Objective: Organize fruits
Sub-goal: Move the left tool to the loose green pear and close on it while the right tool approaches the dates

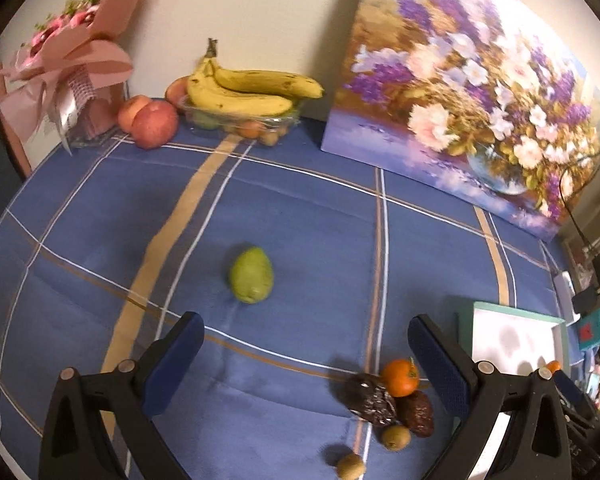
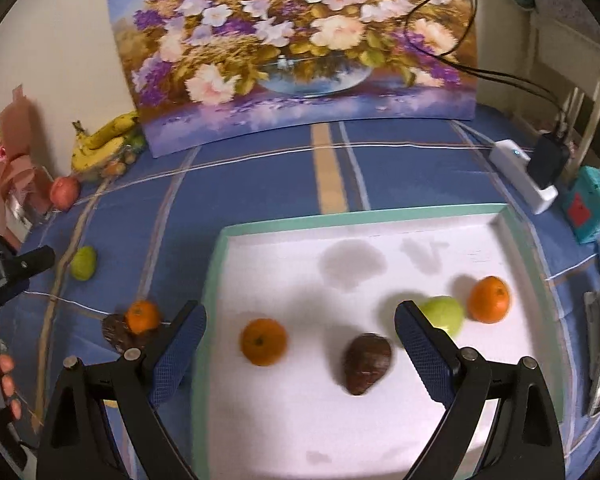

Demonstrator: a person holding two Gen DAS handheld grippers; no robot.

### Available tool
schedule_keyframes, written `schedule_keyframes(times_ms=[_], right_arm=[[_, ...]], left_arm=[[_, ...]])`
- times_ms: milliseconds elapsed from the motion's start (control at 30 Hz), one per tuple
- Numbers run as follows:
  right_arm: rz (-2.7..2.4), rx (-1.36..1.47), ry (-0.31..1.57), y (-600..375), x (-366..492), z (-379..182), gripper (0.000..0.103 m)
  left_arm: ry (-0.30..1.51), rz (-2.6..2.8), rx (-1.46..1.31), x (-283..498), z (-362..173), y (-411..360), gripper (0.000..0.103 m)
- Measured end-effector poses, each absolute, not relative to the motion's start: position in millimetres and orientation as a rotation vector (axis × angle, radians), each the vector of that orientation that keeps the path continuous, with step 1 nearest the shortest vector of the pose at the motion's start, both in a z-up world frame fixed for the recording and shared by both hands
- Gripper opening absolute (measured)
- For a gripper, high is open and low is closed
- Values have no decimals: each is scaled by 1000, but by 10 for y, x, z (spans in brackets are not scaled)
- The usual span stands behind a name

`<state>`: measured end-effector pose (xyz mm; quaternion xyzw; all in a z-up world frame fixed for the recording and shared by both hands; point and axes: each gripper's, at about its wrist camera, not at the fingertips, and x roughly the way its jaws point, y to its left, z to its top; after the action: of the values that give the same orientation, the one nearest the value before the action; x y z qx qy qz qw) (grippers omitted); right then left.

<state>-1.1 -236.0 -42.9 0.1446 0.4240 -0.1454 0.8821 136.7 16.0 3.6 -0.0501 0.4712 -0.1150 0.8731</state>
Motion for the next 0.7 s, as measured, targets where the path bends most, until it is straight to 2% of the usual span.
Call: schedule_keyframes(times_ms=[533, 600, 667, 700], right_arm=[[-162, 353, 861, -1743, 392, -318, 95], [-141, 356, 860, -1682, 424, -315, 91], [-127, 347, 870, -1620, 467, -328, 78], [-123, 339, 879, -1586, 489, -340, 74]], left_arm=[[999, -192, -290, 1553, -2, 935, 102], [1003, -192, -279, 1574, 1, 935, 102], [1007, -197, -267, 1586, 11, 916, 102], [1007, -201, -264, 1587, 19, 909, 102]])
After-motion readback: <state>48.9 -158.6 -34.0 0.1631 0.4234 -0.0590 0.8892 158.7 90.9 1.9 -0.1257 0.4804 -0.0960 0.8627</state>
